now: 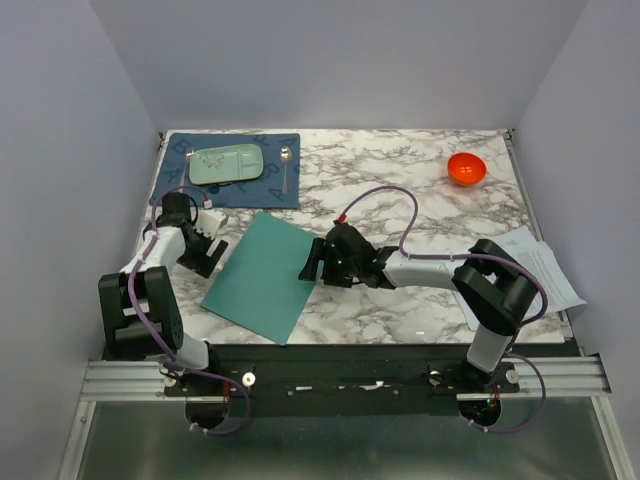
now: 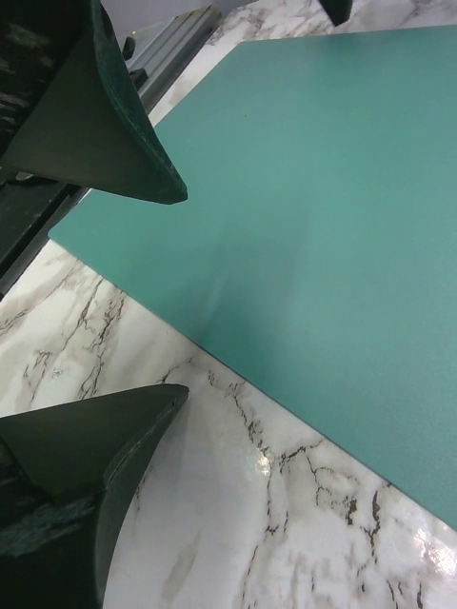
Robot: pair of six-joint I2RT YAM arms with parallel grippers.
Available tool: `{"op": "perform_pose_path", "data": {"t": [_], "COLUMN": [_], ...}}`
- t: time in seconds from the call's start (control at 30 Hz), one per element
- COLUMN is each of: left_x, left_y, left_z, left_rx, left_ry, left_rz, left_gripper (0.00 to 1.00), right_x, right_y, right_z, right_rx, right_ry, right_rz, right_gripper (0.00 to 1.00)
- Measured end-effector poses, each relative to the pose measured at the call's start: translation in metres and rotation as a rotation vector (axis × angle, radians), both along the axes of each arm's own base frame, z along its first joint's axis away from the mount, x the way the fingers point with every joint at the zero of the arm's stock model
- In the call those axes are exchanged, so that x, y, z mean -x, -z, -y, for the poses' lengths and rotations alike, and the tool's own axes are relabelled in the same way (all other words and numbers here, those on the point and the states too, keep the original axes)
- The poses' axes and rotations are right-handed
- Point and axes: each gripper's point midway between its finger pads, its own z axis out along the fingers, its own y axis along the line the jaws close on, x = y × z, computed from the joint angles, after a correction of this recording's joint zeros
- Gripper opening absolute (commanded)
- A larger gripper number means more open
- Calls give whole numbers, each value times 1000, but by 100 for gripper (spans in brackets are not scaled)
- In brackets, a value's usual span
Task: Put the files into the folder
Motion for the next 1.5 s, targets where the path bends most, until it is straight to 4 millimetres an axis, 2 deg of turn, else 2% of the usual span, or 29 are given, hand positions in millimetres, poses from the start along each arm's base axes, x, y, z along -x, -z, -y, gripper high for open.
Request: {"op": "perform_pose_path", "data": {"t": [0.17, 0.27, 0.33, 0.43, 0.5, 0.67, 0.77, 0.9, 1.0, 1.1, 1.2, 1.27, 1.3, 1.4, 1.5], "left_x": [16, 18, 21, 22, 24, 37, 41, 40, 38, 34, 32, 34, 37, 41, 44], "left_y": [20, 19, 20, 19, 20, 21, 22, 22, 17, 7, -1, -4, -4, -4, -4], "left_z": [-6, 2, 13, 41, 67, 109, 122, 126, 133, 146, 161, 167, 169, 176, 180], "left_rx": [-77, -91, -100, -108, -98, -75, -62, -43, -14, 37, 102, 130, 141, 158, 166], "left_ry": [74, 130, 181, 277, 350, 452, 468, 438, 419, 410, 400, 396, 393, 393, 390], "left_rz": [-43, -29, -30, -25, -27, -49, -57, -70, -66, -53, -44, -47, -53, -63, -70], "left_gripper": [95, 95, 95, 96, 96, 96, 96, 96, 96, 96, 96, 96, 96, 96, 96], "right_x": [-5, -11, -17, -28, -38, -58, -65, -69, -68, -63, -41, -20, -2, 52, 102], "right_y": [0, 0, 0, 0, 0, 0, 0, -2, -15, -49, -98, -114, -120, -114, -83], "right_z": [2, 3, 6, 14, 23, 50, 62, 72, 80, 87, 95, 86, 78, 55, 47], "right_rx": [-2, -6, -11, -14, -14, -21, -15, 14, 33, 1, -97, -146, -169, -208, -234], "right_ry": [33, 53, 72, 106, 139, 216, 238, 235, 229, 225, 199, 134, 78, -82, -213], "right_rz": [-6, -8, -11, -11, -9, -4, 3, 30, 69, 134, 231, 265, 273, 246, 167], "right_gripper": [85, 85, 85, 85, 85, 85, 85, 88, 87, 87, 86, 86, 86, 85, 83]}}
